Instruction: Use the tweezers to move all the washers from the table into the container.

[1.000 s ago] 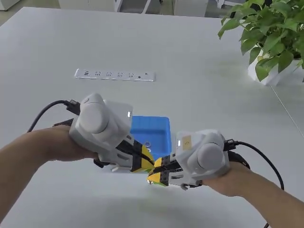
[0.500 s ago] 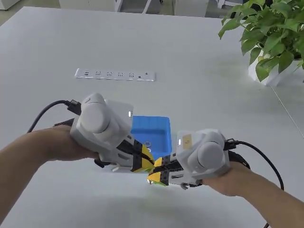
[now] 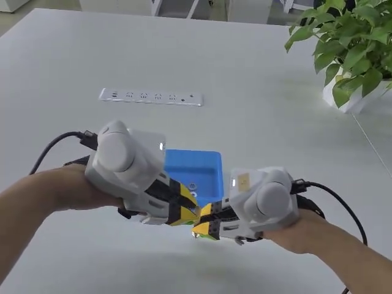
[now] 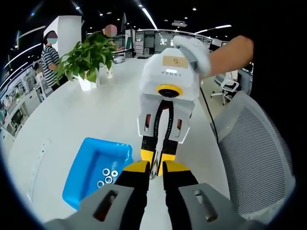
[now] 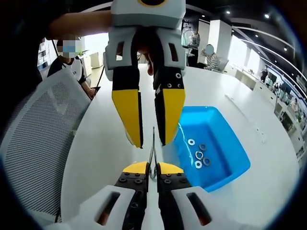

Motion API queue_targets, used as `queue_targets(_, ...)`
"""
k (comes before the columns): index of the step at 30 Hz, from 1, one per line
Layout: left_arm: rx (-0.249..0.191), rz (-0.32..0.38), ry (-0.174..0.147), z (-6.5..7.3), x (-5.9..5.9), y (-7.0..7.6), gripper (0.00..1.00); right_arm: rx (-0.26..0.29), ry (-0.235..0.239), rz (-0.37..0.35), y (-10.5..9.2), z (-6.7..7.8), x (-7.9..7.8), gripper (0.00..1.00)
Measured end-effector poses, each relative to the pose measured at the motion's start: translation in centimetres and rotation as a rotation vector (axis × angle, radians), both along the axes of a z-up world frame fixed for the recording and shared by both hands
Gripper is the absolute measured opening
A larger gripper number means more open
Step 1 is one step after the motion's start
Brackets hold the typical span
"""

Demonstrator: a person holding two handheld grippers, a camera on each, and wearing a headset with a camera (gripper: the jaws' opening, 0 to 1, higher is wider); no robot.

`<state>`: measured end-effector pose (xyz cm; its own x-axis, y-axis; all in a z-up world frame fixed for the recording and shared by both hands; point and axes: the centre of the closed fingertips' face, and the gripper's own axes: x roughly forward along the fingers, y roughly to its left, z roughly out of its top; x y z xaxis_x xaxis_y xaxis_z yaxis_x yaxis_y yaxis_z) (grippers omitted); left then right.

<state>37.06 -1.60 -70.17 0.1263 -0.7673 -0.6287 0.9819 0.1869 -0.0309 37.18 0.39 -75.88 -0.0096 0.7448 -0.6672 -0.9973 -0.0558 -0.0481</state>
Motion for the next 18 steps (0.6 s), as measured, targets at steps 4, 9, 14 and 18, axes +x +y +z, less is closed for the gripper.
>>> queue_targets(4,-0.019,0.023,0.006,0.2,0.0,0.4,0.19,-0.003,0.001,0.000,-0.1,0.0,0.0,0.06)
queue_targets(9,-0.042,0.052,0.008,0.5,-0.1,0.7,0.24,-0.004,0.008,-0.007,-0.4,0.1,0.0,0.06)
queue_targets(14,-0.073,0.082,0.014,1.0,-0.4,1.0,0.30,0.003,0.007,-0.013,-0.5,0.6,0.1,0.06)
queue_targets(18,-0.095,0.113,0.018,1.4,-0.6,1.4,0.35,0.007,0.003,-0.012,-0.6,1.3,0.1,0.06)
